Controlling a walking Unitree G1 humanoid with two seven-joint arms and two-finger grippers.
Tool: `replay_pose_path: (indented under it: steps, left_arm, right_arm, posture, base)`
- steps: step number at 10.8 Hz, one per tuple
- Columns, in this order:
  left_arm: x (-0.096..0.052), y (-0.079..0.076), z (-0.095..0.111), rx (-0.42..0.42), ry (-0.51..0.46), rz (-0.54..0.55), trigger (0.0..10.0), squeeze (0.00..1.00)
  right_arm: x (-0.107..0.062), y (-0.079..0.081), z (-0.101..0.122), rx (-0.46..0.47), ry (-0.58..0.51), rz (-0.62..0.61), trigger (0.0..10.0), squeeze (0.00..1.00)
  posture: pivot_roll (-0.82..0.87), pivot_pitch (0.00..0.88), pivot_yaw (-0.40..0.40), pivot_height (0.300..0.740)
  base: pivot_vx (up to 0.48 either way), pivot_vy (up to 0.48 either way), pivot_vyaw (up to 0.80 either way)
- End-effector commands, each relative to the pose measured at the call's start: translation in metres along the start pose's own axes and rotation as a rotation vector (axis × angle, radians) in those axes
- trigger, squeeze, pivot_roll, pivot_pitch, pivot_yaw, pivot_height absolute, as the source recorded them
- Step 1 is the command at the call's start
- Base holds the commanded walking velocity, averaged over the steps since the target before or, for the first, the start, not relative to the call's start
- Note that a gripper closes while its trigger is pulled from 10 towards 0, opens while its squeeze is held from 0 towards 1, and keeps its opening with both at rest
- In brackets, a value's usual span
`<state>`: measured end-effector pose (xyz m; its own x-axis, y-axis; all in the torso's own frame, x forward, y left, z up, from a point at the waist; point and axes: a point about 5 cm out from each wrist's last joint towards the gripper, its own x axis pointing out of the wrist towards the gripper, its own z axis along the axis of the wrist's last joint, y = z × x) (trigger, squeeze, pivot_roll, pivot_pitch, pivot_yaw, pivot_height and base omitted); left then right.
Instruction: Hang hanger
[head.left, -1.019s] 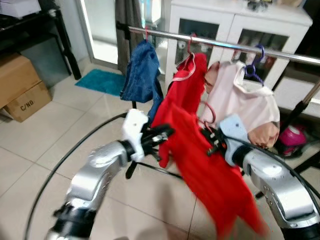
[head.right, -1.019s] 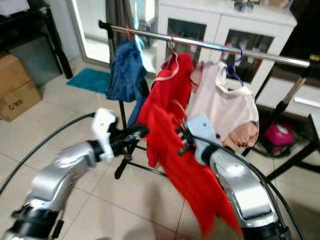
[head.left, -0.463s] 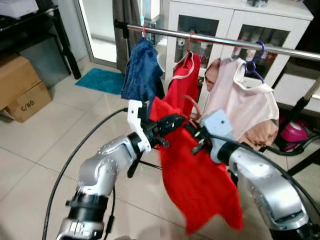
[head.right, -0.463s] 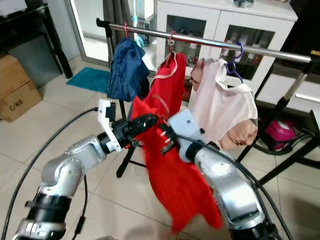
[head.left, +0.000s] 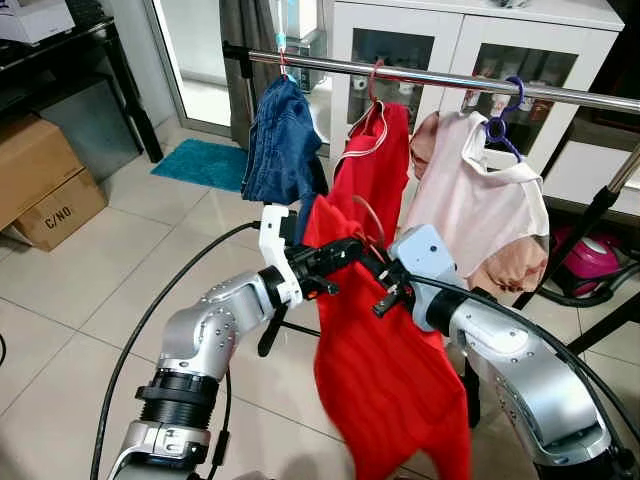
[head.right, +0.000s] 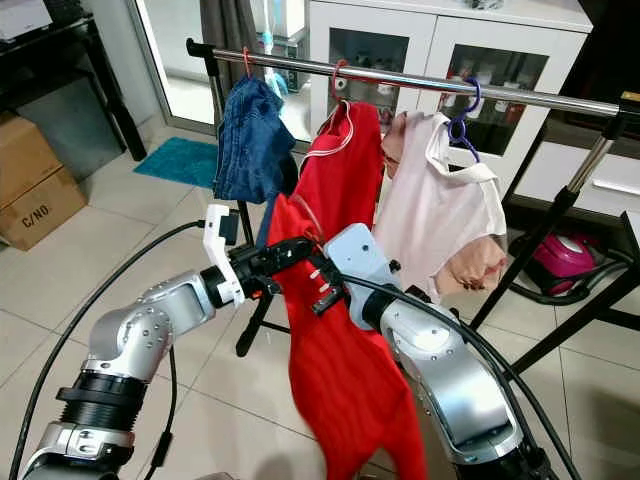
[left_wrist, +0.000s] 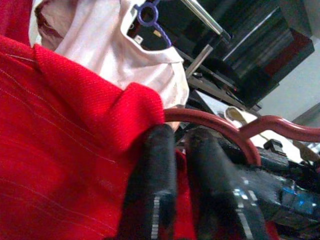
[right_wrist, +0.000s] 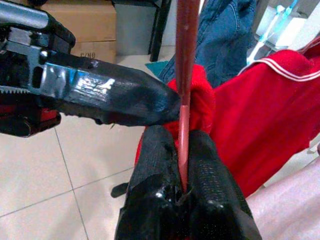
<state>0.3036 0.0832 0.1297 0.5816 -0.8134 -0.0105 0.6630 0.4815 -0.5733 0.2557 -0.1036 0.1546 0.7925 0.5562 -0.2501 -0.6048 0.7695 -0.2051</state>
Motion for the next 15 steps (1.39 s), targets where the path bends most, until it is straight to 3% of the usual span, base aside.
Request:
replay_pose_path:
  steps: [1,3,5,6,9,12,13,15]
  left_arm:
    - [0.001,-0.002,0.001,0.012,0.005,-0.006,0.0,0.0]
    - [-0.002,0.004,-0.001,0.021,0.02,0.065,0.0,0.0]
    - [-0.008,0.004,-0.003,0.087,0.022,0.108,0.0,0.0]
    - [-0.011,0.003,-0.006,0.127,0.034,0.118,0.0,0.0]
    - [-0.013,-0.004,0.0,0.131,-0.004,0.093,0.0,0.0]
    - [-0.028,-0.01,0.025,0.211,-0.072,0.117,0.0,0.0]
    - [-0.035,-0.01,0.028,0.211,-0.084,0.14,0.0,0.0]
    - [-0.044,-0.01,0.028,0.191,-0.113,0.166,0.0,0.0]
  right_arm:
    - [0.001,0.005,0.018,-0.03,-0.077,0.04,0.0,0.0]
    - [0.002,0.001,0.019,-0.036,-0.076,0.037,0.0,0.0]
    - [0.003,-0.002,0.02,-0.038,-0.075,0.045,0.0,0.0]
    - [0.004,-0.003,0.02,-0.041,-0.071,0.055,0.0,0.0]
    - [-0.003,-0.01,0.015,-0.037,-0.052,0.036,0.0,0.0]
    - [-0.007,-0.025,-0.008,-0.069,0.086,-0.022,0.0,0.0]
    - [-0.007,-0.031,-0.018,-0.068,0.138,-0.06,0.0,0.0]
    - [-0.005,-0.041,-0.017,-0.073,0.137,-0.097,0.0,0.0]
  posture:
    - [-0.11,0.0,0.051,0.74]
    - [-0.09,0.0,0.028,0.74]
    - [-0.07,0.0,-0.006,0.74]
    - [-0.07,0.0,-0.007,0.74]
    - [-0.06,0.0,-0.008,0.74]
    - [-0.04,0.0,-0.017,0.74]
    - [-0.04,0.0,-0.008,0.74]
    - [-0.04,0.0,-0.012,0.74]
  base:
    - [0.0,0.0,0.0]
    - [0.0,0.0,0.0]
    - [0.0,0.0,0.0]
    - [0.0,0.0,0.0]
    - [0.0,0.0,0.0]
    - [0.0,0.0,0.0]
    - [0.0,0.0,0.0]
    - [0.0,0.0,0.0]
